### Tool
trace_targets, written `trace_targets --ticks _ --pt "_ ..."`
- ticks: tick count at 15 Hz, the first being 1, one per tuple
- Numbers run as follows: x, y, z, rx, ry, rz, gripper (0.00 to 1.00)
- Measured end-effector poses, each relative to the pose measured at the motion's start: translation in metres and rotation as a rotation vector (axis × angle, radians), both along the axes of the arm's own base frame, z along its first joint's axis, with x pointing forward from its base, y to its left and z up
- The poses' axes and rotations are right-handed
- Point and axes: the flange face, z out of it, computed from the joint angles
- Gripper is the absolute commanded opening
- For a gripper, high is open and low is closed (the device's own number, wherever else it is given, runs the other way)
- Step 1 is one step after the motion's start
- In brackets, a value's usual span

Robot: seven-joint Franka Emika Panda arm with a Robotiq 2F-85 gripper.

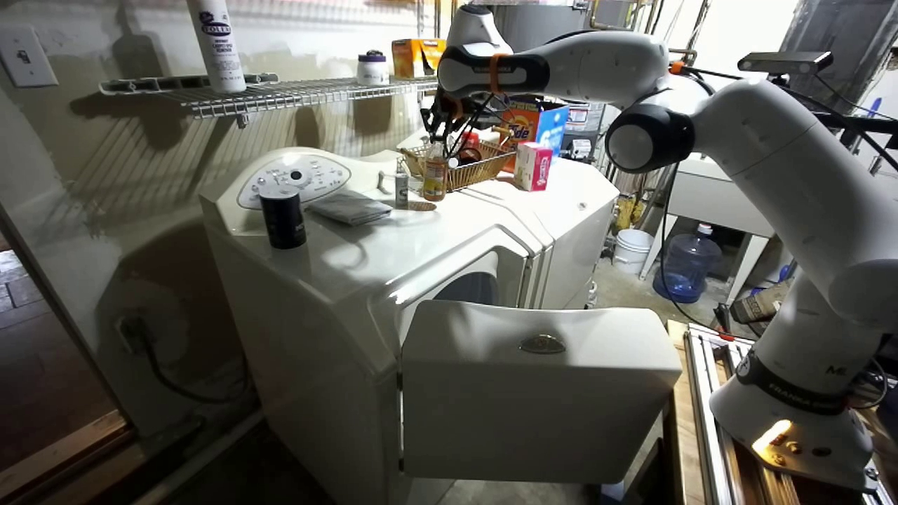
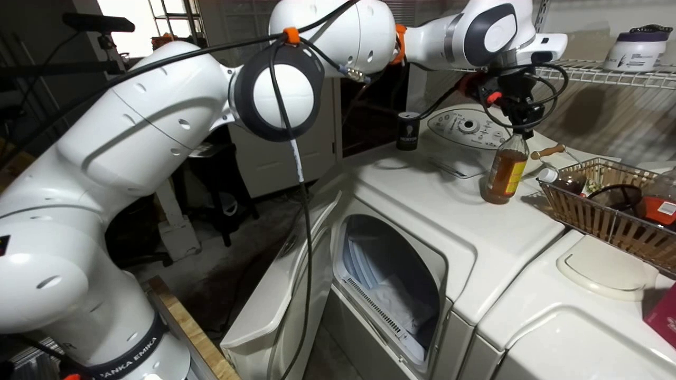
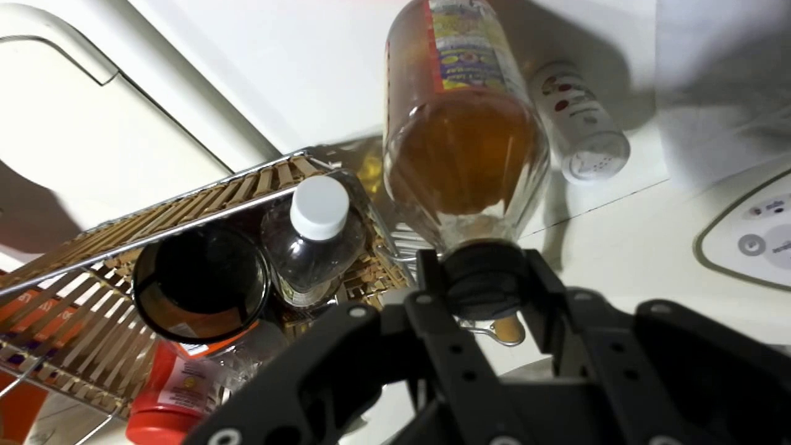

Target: Move the juice bottle on the laundry machine to the left

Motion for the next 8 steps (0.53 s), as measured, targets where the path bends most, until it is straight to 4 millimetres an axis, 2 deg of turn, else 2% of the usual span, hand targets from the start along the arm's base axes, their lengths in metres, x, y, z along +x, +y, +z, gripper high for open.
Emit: trace_targets --ticks 4,7,8 --pt "0.0 -0.016 -0.011 -0.01 -0.01 -0.017 0.1" --pt "0.003 -0.018 -0.021 -0.022 -0.017 -0.015 0.1" --pt "0.004 -0.018 -0.024 -0.025 -0.018 -0.014 0.6"
